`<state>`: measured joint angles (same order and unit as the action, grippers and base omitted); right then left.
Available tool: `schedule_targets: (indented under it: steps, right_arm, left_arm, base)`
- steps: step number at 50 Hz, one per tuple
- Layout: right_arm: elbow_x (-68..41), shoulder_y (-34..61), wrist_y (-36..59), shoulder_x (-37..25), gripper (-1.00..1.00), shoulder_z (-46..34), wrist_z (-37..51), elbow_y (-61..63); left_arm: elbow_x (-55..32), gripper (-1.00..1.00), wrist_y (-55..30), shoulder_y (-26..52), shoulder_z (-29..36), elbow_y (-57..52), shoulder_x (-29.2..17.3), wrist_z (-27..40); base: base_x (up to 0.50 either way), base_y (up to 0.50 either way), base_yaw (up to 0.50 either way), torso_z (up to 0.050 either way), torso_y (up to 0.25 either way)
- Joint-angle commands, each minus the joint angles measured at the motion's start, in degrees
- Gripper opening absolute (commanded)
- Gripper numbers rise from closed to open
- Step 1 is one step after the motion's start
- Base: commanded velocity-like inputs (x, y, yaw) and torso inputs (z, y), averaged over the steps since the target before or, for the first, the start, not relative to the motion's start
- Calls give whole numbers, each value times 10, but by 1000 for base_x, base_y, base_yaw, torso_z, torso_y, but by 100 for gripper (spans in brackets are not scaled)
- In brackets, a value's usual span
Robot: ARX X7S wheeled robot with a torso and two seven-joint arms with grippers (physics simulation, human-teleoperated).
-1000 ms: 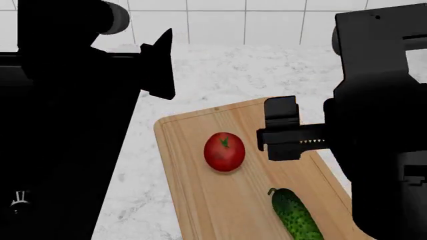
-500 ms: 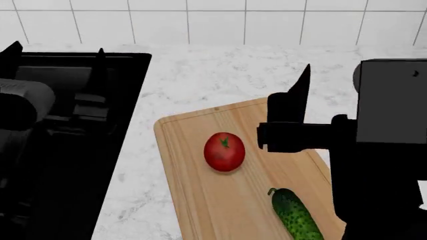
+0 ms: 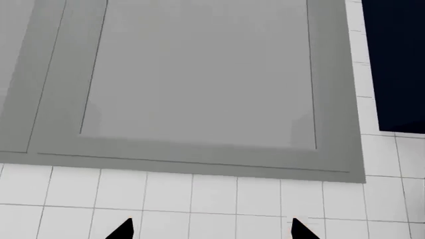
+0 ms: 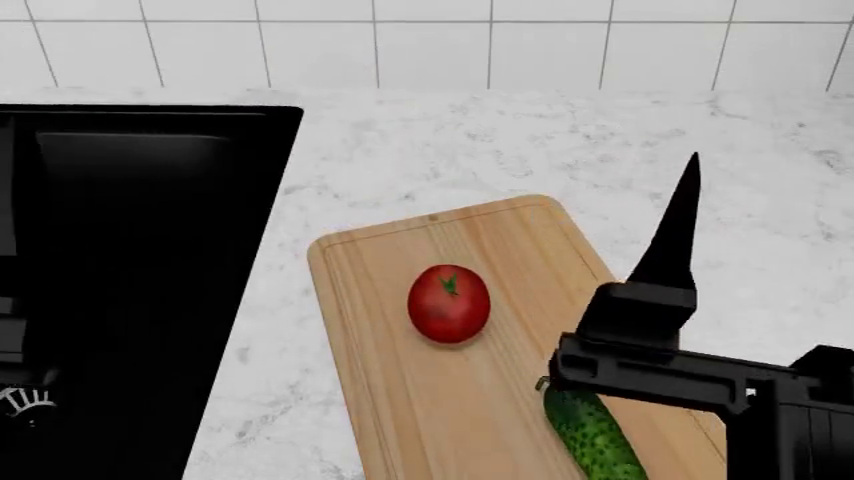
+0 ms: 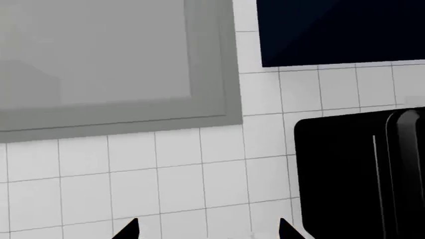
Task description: Pick the vegetables from the sink and place them on the cutting board.
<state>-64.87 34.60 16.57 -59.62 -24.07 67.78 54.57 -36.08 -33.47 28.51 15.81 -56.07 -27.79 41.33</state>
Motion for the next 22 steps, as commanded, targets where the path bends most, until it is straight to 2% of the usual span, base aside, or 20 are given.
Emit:
schedule_targets:
  steps: [1, 6, 12, 17, 22]
  right_arm:
    - [62, -84, -108, -34, 100, 64, 4, 52]
    - [114, -169, -197, -60, 100, 98, -1, 46]
    - [193, -312, -321, -65, 100, 145, -50, 2]
    - [220, -372, -378, -59, 100, 178, -61, -16]
    - [248, -407, -422, -46, 100, 197, -80, -27]
  left_arm:
    - [-15, 100, 82, -33, -34, -37, -32, 18]
    - [-34, 100, 148, -58, -60, -31, -47, 16]
    - [-29, 100, 194, -76, -65, -34, -55, 6]
    - [-28, 100, 252, -93, -65, -37, -75, 7]
    - [-43, 100, 355, -44, 18, -39, -193, 112]
  base:
    - [0, 0, 0, 0, 0]
    - [0, 0, 0, 0, 0]
    - [0, 0, 0, 0, 0]
    - [0, 0, 0, 0, 0]
    - [0, 0, 0, 0, 0]
